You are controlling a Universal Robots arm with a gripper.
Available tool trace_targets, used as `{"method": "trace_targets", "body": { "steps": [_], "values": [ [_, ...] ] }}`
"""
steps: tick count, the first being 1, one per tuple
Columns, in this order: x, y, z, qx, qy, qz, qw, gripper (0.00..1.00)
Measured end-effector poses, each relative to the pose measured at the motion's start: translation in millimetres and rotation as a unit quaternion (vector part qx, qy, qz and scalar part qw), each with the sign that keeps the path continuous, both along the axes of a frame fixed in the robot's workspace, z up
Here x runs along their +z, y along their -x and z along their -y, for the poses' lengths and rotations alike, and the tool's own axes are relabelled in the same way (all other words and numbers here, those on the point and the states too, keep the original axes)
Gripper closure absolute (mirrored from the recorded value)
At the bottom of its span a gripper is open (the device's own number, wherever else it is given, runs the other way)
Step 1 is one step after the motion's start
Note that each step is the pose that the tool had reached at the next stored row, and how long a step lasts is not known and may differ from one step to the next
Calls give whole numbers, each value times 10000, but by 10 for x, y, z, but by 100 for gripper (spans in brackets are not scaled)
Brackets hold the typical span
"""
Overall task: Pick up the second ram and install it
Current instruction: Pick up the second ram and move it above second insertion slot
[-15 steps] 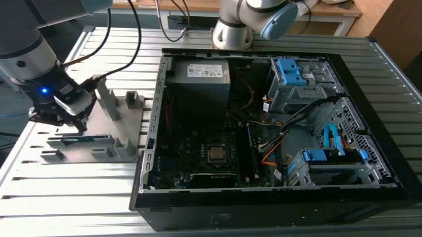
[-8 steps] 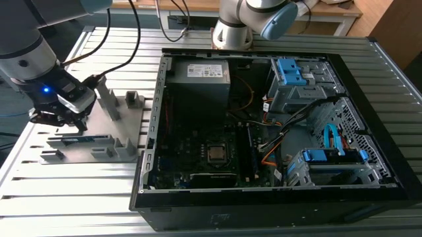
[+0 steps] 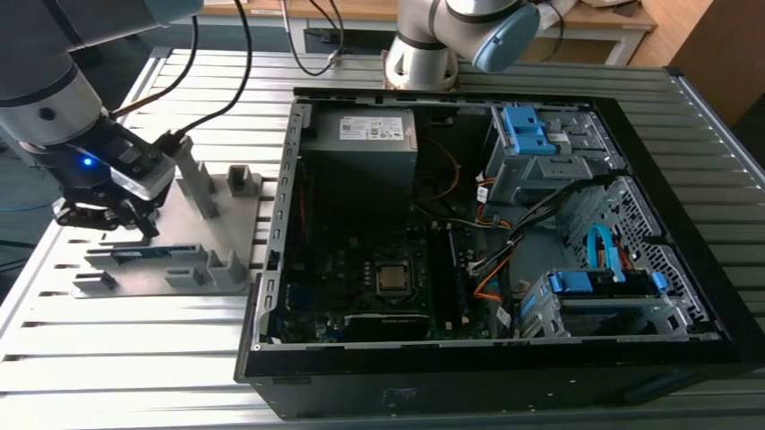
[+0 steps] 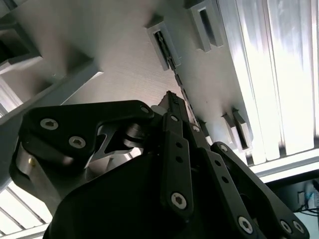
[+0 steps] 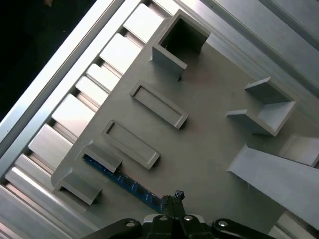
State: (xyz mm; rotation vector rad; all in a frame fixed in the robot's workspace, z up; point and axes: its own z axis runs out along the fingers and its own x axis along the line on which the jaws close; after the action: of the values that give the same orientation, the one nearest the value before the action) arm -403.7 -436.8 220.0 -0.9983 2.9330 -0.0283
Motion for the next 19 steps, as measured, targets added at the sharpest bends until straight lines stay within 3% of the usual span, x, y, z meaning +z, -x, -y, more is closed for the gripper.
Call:
{"method": "trace_targets", "body": {
  "steps": [10, 19],
  "values": [
    [0, 0, 0, 524, 0, 0, 9986, 90],
    [0, 0, 0, 978, 0, 0, 9952, 90]
  ]
}}
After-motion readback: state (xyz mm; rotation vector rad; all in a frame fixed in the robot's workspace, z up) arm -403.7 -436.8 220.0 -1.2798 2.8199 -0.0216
